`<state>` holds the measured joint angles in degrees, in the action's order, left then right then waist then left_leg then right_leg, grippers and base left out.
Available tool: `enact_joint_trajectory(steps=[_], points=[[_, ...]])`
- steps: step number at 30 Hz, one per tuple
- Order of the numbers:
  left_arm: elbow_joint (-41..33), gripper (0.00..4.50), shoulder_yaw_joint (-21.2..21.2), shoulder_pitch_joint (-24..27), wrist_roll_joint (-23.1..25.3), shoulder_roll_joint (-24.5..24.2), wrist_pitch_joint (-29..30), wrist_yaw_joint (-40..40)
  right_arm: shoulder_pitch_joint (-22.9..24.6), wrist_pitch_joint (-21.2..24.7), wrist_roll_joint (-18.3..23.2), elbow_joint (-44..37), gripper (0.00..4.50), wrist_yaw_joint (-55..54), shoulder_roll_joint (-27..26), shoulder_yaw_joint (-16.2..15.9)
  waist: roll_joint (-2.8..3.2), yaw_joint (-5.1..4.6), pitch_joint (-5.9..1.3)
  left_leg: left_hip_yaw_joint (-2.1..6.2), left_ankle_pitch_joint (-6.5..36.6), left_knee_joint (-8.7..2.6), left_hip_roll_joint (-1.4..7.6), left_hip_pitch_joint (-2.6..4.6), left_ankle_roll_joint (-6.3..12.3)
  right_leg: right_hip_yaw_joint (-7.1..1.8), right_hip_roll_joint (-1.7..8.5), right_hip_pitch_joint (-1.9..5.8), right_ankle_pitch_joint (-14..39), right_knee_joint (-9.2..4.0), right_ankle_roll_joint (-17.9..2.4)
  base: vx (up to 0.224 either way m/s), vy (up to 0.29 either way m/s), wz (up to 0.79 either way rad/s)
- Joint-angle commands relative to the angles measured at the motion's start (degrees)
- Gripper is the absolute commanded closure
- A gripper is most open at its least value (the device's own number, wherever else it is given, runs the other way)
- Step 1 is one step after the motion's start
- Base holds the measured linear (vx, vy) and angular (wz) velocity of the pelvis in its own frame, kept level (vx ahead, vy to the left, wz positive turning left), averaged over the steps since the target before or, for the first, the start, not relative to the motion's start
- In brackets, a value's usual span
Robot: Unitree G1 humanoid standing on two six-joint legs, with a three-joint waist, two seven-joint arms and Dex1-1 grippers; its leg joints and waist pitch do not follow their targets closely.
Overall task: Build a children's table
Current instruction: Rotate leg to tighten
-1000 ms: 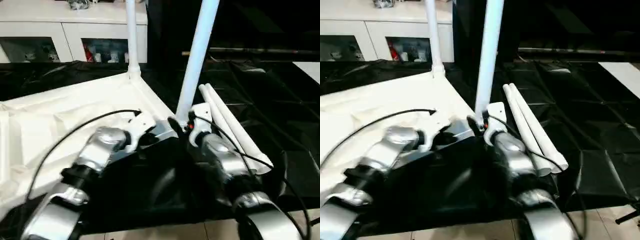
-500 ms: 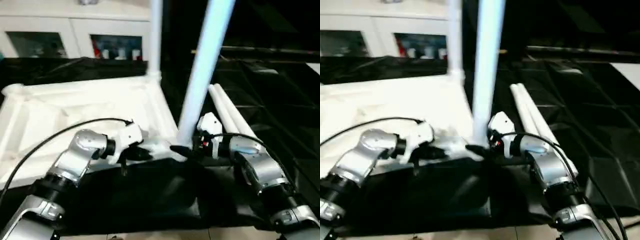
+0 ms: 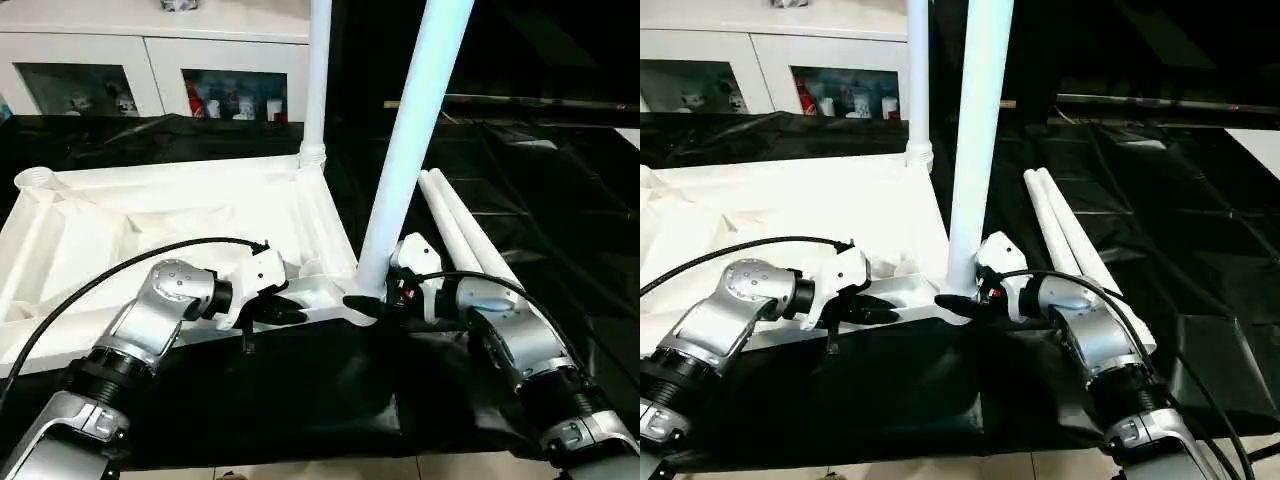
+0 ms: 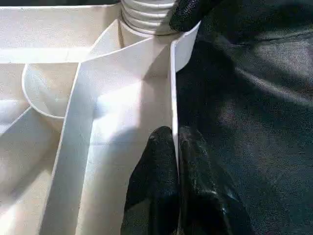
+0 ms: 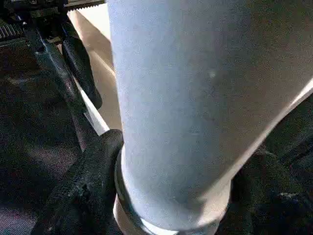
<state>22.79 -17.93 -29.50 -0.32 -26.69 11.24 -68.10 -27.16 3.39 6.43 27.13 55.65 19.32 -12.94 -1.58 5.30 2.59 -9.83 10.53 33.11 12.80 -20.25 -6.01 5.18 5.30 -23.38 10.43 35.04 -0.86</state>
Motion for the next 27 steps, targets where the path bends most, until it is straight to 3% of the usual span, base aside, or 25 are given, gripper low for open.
enact_joint_trajectory(steps=[1,9,12,13,14,16,20,25,26,27], points=[[-1.7,4.5,-0.1,-0.1,-1.4,0.4,-0.5,-1.0,0.1,-0.4,-0.6,0.2,1.75,0.3,1.1,-0.2,0.06,-0.13,-3.63,-0.53,8.7,-3.51,0.3,0.07,2.06,-2.87,2.39,3.51,6.7,-3.3,-12.0,0.0,0.0,0.0],[0.8,4.5,1.1,-1.5,-0.5,2.6,0.7,3.7,0.4,1.2,2.3,3.4,1.78,-5.6,-3.6,4.2,0.02,-0.26,-3.6,-0.49,9.1,-3.54,0.24,-0.07,1.72,-2.84,2.49,3.54,7.7,-3.37,-12.1,0.0,0.0,0.0],[5.7,4.5,2.4,-4.0,1.2,7.0,2.8,12.3,-1.1,2.7,1.7,10.5,1.78,-20.0,-8.9,8.2,0.01,-0.44,-3.27,-0.58,10.7,-3.7,0.14,0.27,0.6,-2.88,2.49,3.17,12.0,-4.03,-11.0,0.0,0.0,0.0],[6.6,4.5,2.5,-4.5,1.5,7.9,3.4,14.1,-1.5,2.8,1.5,11.9,1.78,-23.3,-10.1,9.0,0.12,-0.55,-3.08,-0.5,12.7,-3.87,0.02,0.41,-0.61,-2.75,2.62,3.03,17.2,-4.49,-9.9,0.0,0.0,0.0],[7.8,4.5,2.6,-5.2,2.1,9.1,4.0,16.3,-2.0,3.0,1.6,13.5,1.78,-27.4,-11.6,10.1,0.1,-0.42,-3.37,-0.33,12.8,-3.88,0.15,0.57,-1.2,-2.75,2.87,3.18,19.1,-4.66,-8.7,0.0,0.0,0.0],[9.4,4.5,2.6,-6.3,2.9,11.1,4.7,19.6,-3.0,3.3,2.0,15.6,1.8,-32.7,-14.3,11.7,0.08,-0.54,-3.29,-0.26,12.5,-4.0,0.15,0.32,-1.12,-2.79,2.67,3.12,17.6,-4.59,-8.5,0.0,0.0,0.0],[12.2,4.5,2.3,-8.7,4.2,15.9,7.0,26.1,-6.7,3.2,2.6,20.9,1.8,-43.8,-20.8,14.2,0.15,-0.63,-3.3,-0.28,13.8,-4.02,0.11,0.45,-1.15,-2.77,2.68,2.76,19.5,-4.95,-7.4,0.0,0.0,0.0],[12.9,4.5,1.4,-9.1,5.5,17.3,6.4,26.6,-10.3,0.5,1.6,25.8,1.8,-47.9,-23.2,15.3,0.2,-0.88,-3.3,-0.2,15.3,-4.08,-0.01,0.36,-1.2,-2.64,2.67,2.61,20.6,-5.18,-6.4,0.0,0.0,0.0],[12.6,4.5,1.4,-8.9,5.5,17.0,6.4,26.3,-10.6,0.1,1.9,25.8,1.45,-47.1,-23.1,15.5,0.12,-0.88,-3.34,-0.24,15.2,-4.08,0.0,0.32,-1.03,-2.65,2.62,2.64,19.9,-5.16,-6.5,0.0,0.0,0.0],[12.5,4.5,1.3,-8.7,5.5,16.6,6.0,25.9,-11.0,-0.1,2.3,26.0,1.45,-46.5,-23.2,16.0,0.12,-0.88,-3.36,-0.22,15.1,-4.09,0.02,0.25,-0.95,-2.65,2.63,2.69,19.4,-5.05,-6.6,0.0,0.0,0.0]])
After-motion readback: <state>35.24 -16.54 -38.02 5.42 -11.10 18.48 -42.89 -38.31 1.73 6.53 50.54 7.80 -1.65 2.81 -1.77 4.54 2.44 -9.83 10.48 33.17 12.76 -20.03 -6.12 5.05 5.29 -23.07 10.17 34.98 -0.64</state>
